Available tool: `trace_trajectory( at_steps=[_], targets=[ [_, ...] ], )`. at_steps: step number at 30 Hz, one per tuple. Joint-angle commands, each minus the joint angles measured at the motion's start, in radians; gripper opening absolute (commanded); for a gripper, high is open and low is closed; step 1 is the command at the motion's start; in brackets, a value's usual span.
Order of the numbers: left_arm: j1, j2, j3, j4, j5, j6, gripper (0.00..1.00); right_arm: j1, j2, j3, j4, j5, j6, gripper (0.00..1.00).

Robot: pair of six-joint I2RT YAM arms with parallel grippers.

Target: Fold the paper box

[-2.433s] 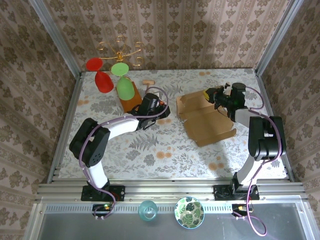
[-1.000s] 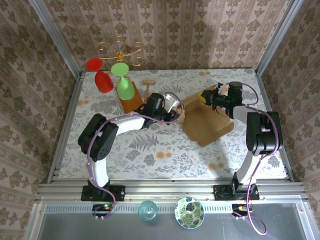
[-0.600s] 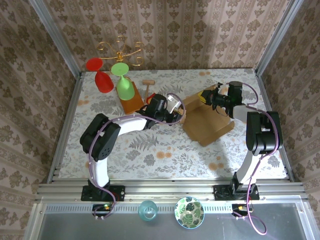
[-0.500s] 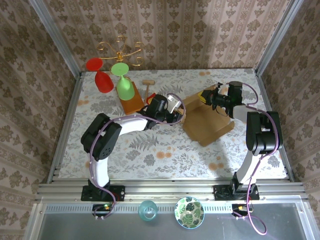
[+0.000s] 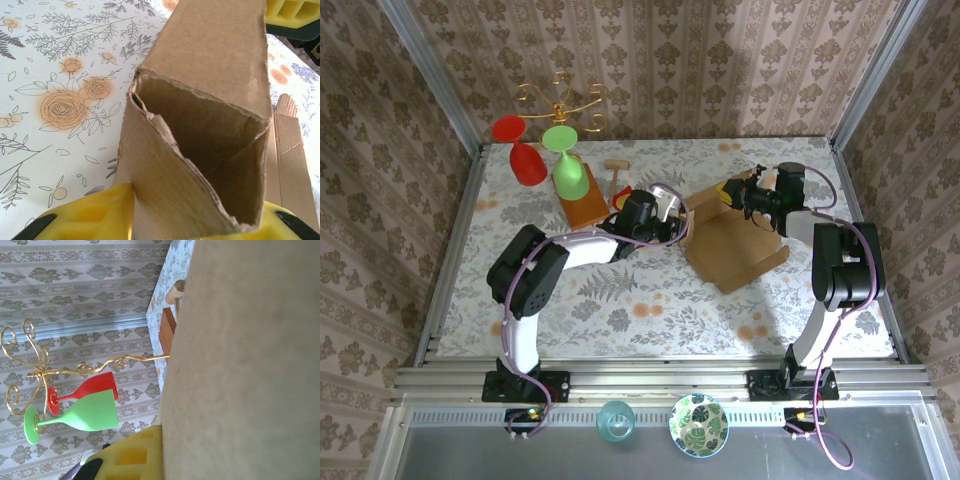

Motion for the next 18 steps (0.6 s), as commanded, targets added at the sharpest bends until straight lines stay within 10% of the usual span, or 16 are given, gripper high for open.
trace_trajectory(
  at_steps=[1, 18],
  targets=[
    [-0.022, 0.019, 0.006, 0.056, -0.038, -0.042, 0.37, 0.018, 0.029, -0.022, -0.017, 0.007, 0.005, 0.00],
    [-0.070, 0.074, 0.073, 0.016, -0.311, -0.126, 0.34, 0.046, 0.024, -0.171, 0.267, 0.119, 0.170, 0.00]
  ],
)
